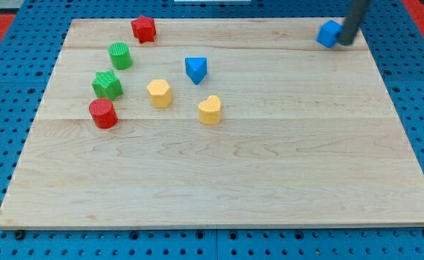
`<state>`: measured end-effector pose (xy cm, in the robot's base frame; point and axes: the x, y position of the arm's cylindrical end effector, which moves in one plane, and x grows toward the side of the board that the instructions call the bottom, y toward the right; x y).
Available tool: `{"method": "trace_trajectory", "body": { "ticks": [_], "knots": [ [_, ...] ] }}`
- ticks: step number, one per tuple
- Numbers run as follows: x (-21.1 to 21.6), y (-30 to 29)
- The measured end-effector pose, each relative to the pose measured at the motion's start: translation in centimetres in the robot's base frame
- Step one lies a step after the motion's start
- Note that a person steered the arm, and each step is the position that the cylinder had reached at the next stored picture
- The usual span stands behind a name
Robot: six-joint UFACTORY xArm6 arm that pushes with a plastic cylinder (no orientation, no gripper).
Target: Place arm at the top left corner
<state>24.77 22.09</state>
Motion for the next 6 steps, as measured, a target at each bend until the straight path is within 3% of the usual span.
{"method": "trace_trajectory", "body": {
  "ticks": [1, 2, 3, 4, 5, 6],
  "knots": [
    [1.3, -0.6],
    [6.7, -6.7],
    [4.4, -0.8],
    [-1.0, 8.7],
    [-5.6, 6.9],
    [-5.7, 3.8]
  ]
}}
